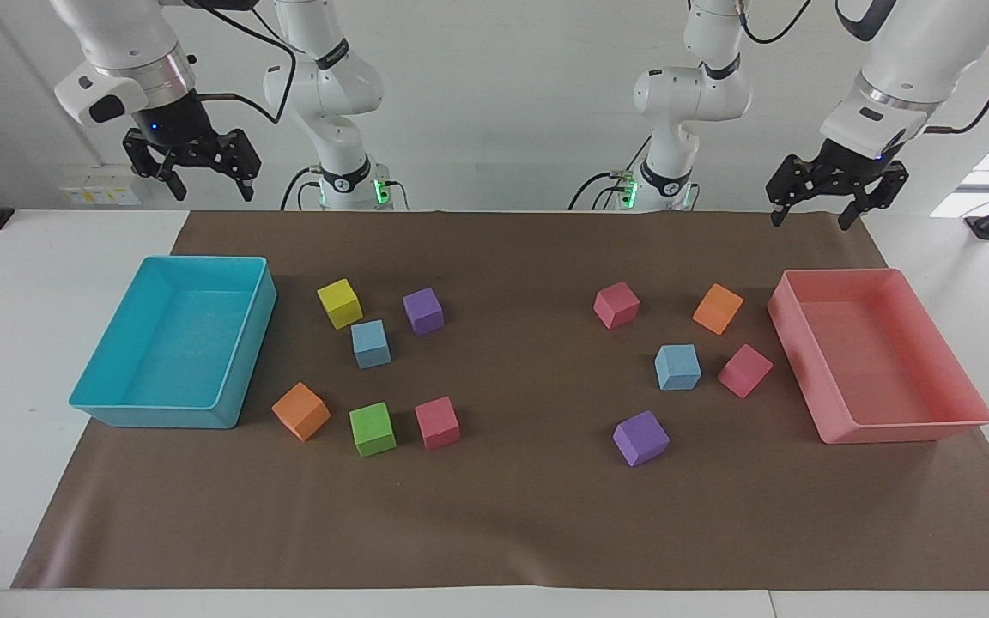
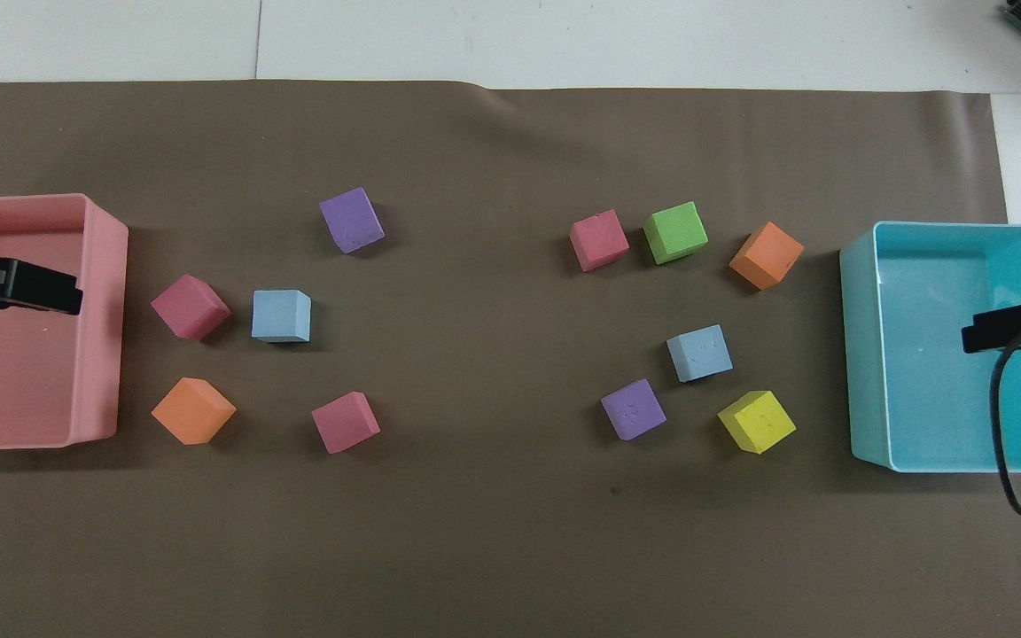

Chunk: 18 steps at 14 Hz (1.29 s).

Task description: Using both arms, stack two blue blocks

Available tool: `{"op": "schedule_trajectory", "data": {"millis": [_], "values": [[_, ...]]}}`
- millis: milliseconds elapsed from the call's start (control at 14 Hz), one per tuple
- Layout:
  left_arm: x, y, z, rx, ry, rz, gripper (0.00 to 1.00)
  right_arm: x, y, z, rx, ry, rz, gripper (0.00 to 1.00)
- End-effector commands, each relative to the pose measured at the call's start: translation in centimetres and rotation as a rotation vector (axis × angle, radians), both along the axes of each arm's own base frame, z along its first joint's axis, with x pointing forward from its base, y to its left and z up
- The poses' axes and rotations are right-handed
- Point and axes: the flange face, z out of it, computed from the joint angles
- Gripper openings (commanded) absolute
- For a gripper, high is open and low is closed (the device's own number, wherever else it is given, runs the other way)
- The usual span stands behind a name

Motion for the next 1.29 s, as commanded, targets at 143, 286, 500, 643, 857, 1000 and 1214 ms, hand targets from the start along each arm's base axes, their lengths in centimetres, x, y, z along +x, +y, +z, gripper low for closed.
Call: {"op": "schedule_trajectory", "data": {"millis": [143, 286, 500, 643, 857, 1000, 1214], "values": [[-0.16, 0.34, -0.15, -0.014, -0.004, 0.015, 1.00, -0.73, -0.07, 0.05, -0.009, -0.007, 0.010, 1.00], [-0.22, 0.26, -0.12, -0.013, -0.001, 0.014, 1.00, -0.73, -0.07, 0.05, -0.009, -0.007, 0.010, 1.00], [-0.39, 0.27, -0.15, -0.012, 0.010, 0.006, 1.00, -0.71, 0.01, 0.07, -0.009, -0.008, 0.011, 1.00], [-0.36, 0.27, -0.10, -0.012, 0.010, 0.007, 1.00, -0.71, 0.01, 0.07, -0.009, -0.008, 0.011, 1.00], [-0.56, 0.21, 0.59, -0.014, -0.004, 0.009, 1.00, -0.72, 0.01, 0.05, -0.009, -0.007, 0.011, 1.00], [-0.47, 0.20, 0.67, -0.014, -0.013, 0.007, 1.00, -0.72, 0.01, 0.05, -0.009, -0.007, 0.011, 1.00], [-0.40, 0.19, 0.60, -0.014, -0.013, 0.007, 1.00, -0.74, 0.01, 0.04, -0.009, -0.005, 0.011, 1.00]]}}
